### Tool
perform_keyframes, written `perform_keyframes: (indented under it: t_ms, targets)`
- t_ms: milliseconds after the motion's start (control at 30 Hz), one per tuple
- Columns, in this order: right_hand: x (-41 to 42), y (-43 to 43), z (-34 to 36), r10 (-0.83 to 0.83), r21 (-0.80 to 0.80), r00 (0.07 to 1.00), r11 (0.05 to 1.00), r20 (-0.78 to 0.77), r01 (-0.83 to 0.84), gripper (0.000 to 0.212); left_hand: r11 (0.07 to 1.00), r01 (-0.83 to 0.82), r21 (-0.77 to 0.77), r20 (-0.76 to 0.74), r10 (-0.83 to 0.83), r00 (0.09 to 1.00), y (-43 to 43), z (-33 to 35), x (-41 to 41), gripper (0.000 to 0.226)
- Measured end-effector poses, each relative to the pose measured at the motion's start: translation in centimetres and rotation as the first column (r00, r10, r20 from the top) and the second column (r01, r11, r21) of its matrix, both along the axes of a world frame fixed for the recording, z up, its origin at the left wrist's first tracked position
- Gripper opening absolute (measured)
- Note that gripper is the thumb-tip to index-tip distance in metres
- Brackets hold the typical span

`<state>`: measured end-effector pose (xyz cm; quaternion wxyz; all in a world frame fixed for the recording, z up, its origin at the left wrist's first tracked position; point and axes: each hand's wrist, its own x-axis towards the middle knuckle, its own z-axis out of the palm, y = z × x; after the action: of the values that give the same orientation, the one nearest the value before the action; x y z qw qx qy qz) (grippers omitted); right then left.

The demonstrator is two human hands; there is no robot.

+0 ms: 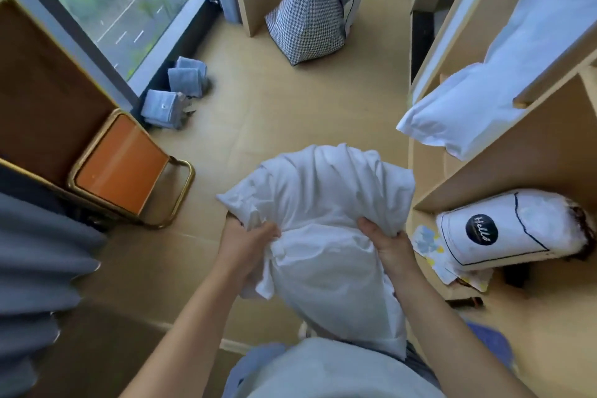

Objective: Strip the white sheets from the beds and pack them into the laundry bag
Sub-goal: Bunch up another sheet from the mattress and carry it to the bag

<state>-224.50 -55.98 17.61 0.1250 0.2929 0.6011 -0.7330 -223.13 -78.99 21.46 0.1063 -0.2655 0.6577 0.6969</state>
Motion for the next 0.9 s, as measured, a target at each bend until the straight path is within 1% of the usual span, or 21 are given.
perform_keyframes:
  t_ms: [67, 100, 167, 200, 233, 333, 433, 533, 567, 633, 700, 800, 900]
  targets:
    - [-5.7, -0.2, 0.3, 0.031, -0.095, 0.997, 0.995, 0.064, -0.025, 0.056, 0.999, -0.023, 0.024, -0.034, 0.024, 0.999, -0.3, 0.5, -5.9, 0.063]
    - [-8.5, -0.4, 0.6, 0.051, -0.153, 0.994, 0.988, 0.097, -0.035, 0.056, 0.999, -0.043, 0.023, -0.053, 0.044, 0.998, -0.5, 0.6, -8.8, 0.065]
    - [-14.3, -0.4, 0.7, 0.08, -0.226, 0.991, 0.973, 0.107, -0.054, 0.041, 0.996, -0.085, 0.015, -0.083, 0.086, 0.993, -0.8, 0.7, -14.3, 0.067]
    - [-17.1, -0.5, 0.8, 0.102, -0.245, 0.99, 0.967, 0.098, -0.075, 0.037, 0.995, -0.099, 0.02, -0.084, 0.101, 0.991, -1.0, 0.6, -17.0, 0.067]
    - [-20.0, -0.6, 0.9, 0.112, -0.254, 0.99, 0.963, 0.09, -0.086, 0.04, 0.994, -0.106, 0.029, -0.087, 0.108, 0.99, -1.1, 0.5, -19.7, 0.067]
    - [-29.4, -1.1, -0.4, 0.101, -0.25, 0.993, 0.965, 0.062, -0.083, 0.057, 0.994, -0.105, 0.006, -0.07, 0.105, 0.992, -1.4, -0.1, -28.8, 0.065]
    - [-39.2, -1.4, -1.5, 0.055, -0.248, 0.998, 0.968, 0.033, -0.045, 0.066, 0.996, -0.086, 0.025, -0.088, 0.088, 0.992, -1.9, -1.1, -39.2, 0.065]
    - [-47.9, -1.1, -1.5, -0.013, -0.236, 1.0, 0.972, -0.02, 0.008, 0.09, 1.0, 0.009, 0.006, -0.086, -0.008, 0.996, -1.7, -0.7, -49.7, 0.065]
    - [-50.6, -0.8, -1.1, -0.033, -0.248, 0.999, 0.969, -0.044, 0.021, 0.094, 0.999, 0.05, 0.005, -0.097, -0.049, 0.994, -1.3, -0.2, -53.0, 0.061]
    - [-55.7, 0.1, -0.5, -0.063, -0.248, 0.995, 0.968, -0.076, 0.043, 0.093, 0.993, 0.115, -0.004, -0.11, -0.115, 0.987, -0.2, 0.8, -59.4, 0.05]
    - [-60.4, 1.2, -0.4, -0.085, -0.243, 0.992, 0.968, -0.088, 0.062, 0.089, 0.989, 0.147, -0.022, -0.099, -0.148, 0.984, 0.9, 1.4, -65.5, 0.043]
    - [-68.0, 2.8, -1.4, -0.133, -0.234, 0.99, 0.965, -0.052, 0.117, 0.089, 0.983, 0.176, -0.04, -0.082, -0.179, 0.98, 2.6, 1.2, -74.2, 0.041]
    - [-76.8, 4.0, -2.4, -0.141, -0.211, 0.989, 0.969, -0.047, 0.128, 0.092, 0.983, 0.181, -0.038, -0.072, -0.183, 0.98, 4.3, 0.3, -83.1, 0.04]
